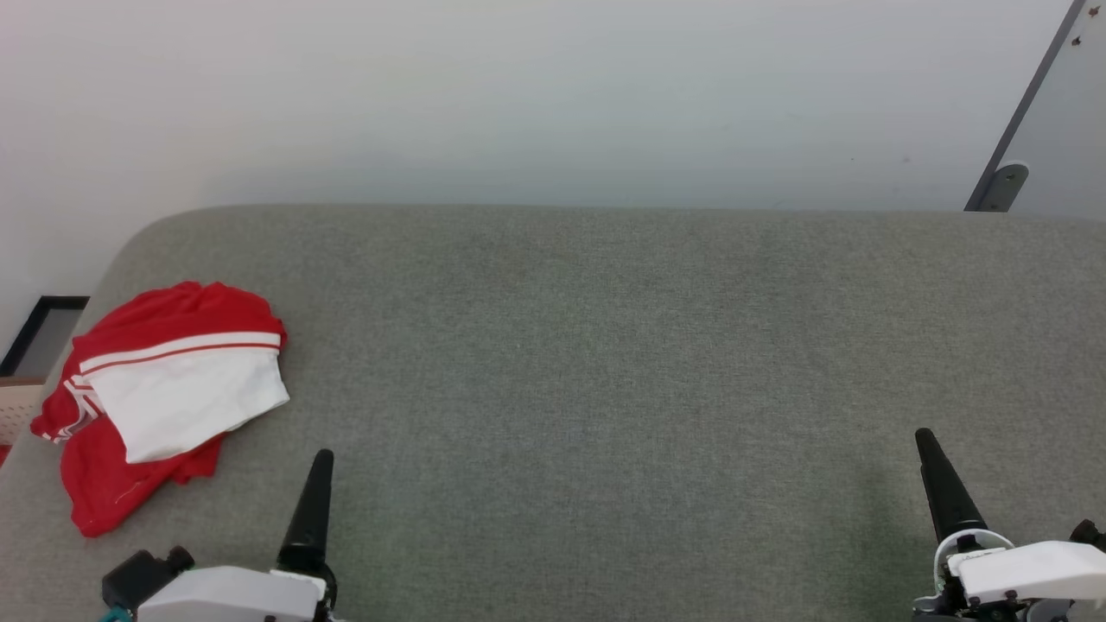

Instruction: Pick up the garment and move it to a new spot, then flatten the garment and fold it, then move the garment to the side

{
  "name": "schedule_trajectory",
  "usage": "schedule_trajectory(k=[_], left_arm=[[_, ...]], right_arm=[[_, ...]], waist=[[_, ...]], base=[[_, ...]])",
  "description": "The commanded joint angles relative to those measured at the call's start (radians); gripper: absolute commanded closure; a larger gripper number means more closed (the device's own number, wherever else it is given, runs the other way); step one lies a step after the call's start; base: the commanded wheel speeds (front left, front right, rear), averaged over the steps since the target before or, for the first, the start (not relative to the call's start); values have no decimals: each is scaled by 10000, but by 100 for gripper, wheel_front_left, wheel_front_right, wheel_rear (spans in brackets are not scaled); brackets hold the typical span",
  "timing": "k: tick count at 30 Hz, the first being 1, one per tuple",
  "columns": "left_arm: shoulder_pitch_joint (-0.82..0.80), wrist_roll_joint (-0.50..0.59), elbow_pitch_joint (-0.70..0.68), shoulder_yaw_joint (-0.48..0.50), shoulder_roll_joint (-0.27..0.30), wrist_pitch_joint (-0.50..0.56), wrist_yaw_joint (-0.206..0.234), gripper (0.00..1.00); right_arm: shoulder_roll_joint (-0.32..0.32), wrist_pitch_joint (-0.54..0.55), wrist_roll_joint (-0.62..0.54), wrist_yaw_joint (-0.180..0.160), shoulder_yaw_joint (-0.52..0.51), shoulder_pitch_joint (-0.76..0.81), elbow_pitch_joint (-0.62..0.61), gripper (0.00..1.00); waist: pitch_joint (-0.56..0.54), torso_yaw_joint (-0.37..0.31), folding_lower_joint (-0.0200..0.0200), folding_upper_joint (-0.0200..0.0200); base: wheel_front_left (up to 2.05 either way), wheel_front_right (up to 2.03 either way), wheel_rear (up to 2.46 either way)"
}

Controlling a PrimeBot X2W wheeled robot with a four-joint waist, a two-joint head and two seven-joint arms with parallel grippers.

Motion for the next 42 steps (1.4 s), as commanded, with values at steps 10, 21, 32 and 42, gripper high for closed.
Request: schedule_trajectory(k=[10,21,32,42], left_arm=[[15,2294,-357,-503,604,-473,474,0],[71,4059,-545,-786,956,-840,784,0],[185,5361,-810,-739,1106,-1140,779,0],[332,6525,-975,-626,1186,-1407,698,0]], right_arm=[[-196,-375,-2282,-2,154,-486,155,0],[-148,-415,-4419,-3,107,-677,201,0],[-136,-485,-5752,-4,78,-868,186,0],[-145,-652,-6874,-5,-13,-947,184,0]], waist=[[-48,-35,0,0],[-43,-126,0,0],[10,-212,0,0],[33,-264,0,0]], base=[[0,0,0],[0,0,0],[0,0,0],[0,0,0]])
